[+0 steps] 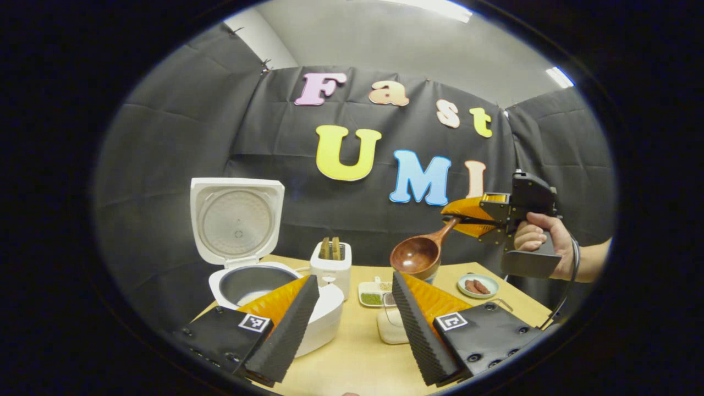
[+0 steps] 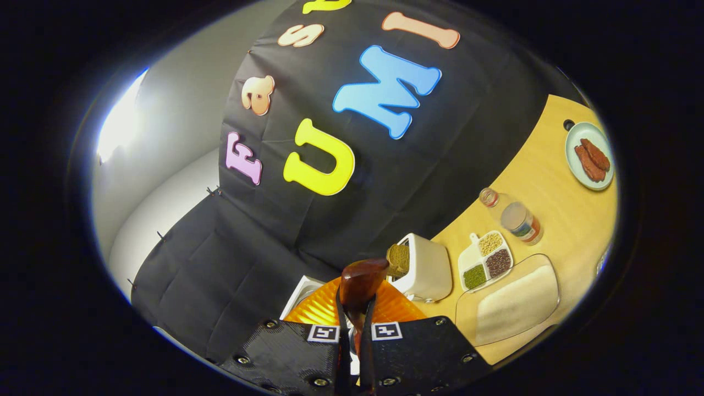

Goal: Close the left gripper, press the button to open the rice cooker; take a wooden spoon from the chopstick holder with the right hand, scoop a spoonful of rice and pour it into the rice cooker, then put the wooden spoon back into the chopstick holder.

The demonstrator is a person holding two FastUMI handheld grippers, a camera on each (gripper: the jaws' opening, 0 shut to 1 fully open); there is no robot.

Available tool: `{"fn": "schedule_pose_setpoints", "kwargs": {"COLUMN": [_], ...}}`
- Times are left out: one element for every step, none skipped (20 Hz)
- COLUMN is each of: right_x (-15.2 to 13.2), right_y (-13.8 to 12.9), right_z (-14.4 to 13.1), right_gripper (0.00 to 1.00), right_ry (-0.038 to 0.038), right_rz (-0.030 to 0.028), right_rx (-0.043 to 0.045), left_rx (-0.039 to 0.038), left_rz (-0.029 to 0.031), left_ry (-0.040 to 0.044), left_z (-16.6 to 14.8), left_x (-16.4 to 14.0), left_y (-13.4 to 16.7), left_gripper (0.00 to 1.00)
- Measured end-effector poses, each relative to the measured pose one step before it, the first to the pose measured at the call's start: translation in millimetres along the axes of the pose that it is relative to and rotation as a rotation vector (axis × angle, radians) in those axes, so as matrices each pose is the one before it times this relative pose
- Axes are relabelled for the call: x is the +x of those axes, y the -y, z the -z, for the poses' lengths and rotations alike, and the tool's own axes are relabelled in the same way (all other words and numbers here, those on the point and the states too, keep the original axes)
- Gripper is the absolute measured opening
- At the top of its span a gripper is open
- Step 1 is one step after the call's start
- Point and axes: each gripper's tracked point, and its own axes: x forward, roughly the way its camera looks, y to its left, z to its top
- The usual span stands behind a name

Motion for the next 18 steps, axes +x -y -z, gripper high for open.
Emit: {"fn": "schedule_pose_setpoints", "kwargs": {"right_x": [-8.61, -6.55, -5.16, -10.64, -14.54, -9.62, -9.55, -8.93, -7.67, -6.83, -12.96, -6.92, -6.68, -5.49, -4.23, -4.69, -3.85, -3.54], "right_y": [3.99, 5.84, 5.43, 5.02, 2.32, 5.88, 8.08, 8.59, 6.65, 7.10, 8.39, 9.65, 10.64, 10.43, 7.76, 9.80, 9.76, 10.13], "right_z": [-5.58, -5.72, -3.34, -6.90, -9.40, -7.63, -6.63, -6.47, -5.83, -5.64, -6.58, -5.38, -3.83, -5.11, -3.44, -3.03, -3.45, -3.10], "right_gripper": [0.07, 0.07, 0.07, 0.07, 0.07, 0.07, 0.07, 0.07, 0.07, 0.07, 0.07, 0.07, 0.07, 0.07, 0.07, 0.07, 0.07, 0.07], "right_ry": [0.01051, 0.00567, 0.00545, 0.00468, 0.00670, 0.00604, 0.00699, 0.00555, 0.00494, 0.00623, 0.00736, 0.00526, 0.00583, 0.00589, 0.00262, 0.00092, 0.00206, 0.00244], "right_rz": [0.00706, 0.00783, 0.00703, 0.00776, 0.00889, 0.01313, 0.01827, 0.02040, 0.01355, 0.00942, 0.00960, 0.01699, 0.01880, 0.01769, 0.01588, 0.01544, 0.01727, 0.01647], "right_rx": [-0.00154, -0.00013, 0.00141, 0.00336, -0.00160, -0.00847, -0.01458, -0.01570, -0.00955, -0.00215, -0.00102, -0.00264, -0.00596, -0.00962, -0.00746, -0.00803, -0.00651, -0.00485], "left_rx": [0.00071, 0.00283, 0.00297, 0.00276, 0.00386, 0.00432, 0.00559, 0.00229, -0.00897, -0.00412, 0.00845, 0.00522, -0.00972, -0.01630, -0.00787, -0.00167, -0.00173, -0.00322], "left_rz": [0.00620, 0.00647, 0.00651, 0.00582, 0.00341, 0.00184, -0.00540, 0.00028, 0.02052, 0.01165, -0.00103, -0.00233, 0.00259, 0.00431, -0.00159, -0.00607, -0.00637, -0.00456], "left_ry": [-0.00178, 0.00092, 0.00186, 0.00133, 0.00135, 0.00034, 0.00538, 0.01196, 0.00600, -0.00009, -0.00345, -0.00414, 0.00034, 0.00246, 0.00185, -0.00086, -0.00536, -0.00470], "left_z": [0.26, -0.69, -0.93, -0.23, -0.14, -0.36, 0.55, -2.43, -0.86, 0.95, 2.01, 1.92, 0.73, -0.82, -0.75, 0.68, 1.33, 1.39], "left_x": [2.15, 2.01, 0.04, 1.75, 1.55, 1.49, 0.50, -0.97, -1.18, 0.83, 2.46, 0.23, 0.48, -0.51, 0.62, -0.64, 0.37, 0.95], "left_y": [7.66, 7.75, 8.35, 7.44, 7.83, 6.80, 5.24, 5.16, 10.89, 10.97, 5.23, 3.09, 5.13, 6.70, 3.72, 1.30, 1.30, 1.72], "left_gripper": [0.93, 0.93, 0.94, 0.94, 0.94, 0.94, 0.94, 0.94, 0.94, 0.94, 0.94, 0.94, 0.94, 0.93, 0.94, 0.94, 0.93, 0.94]}}
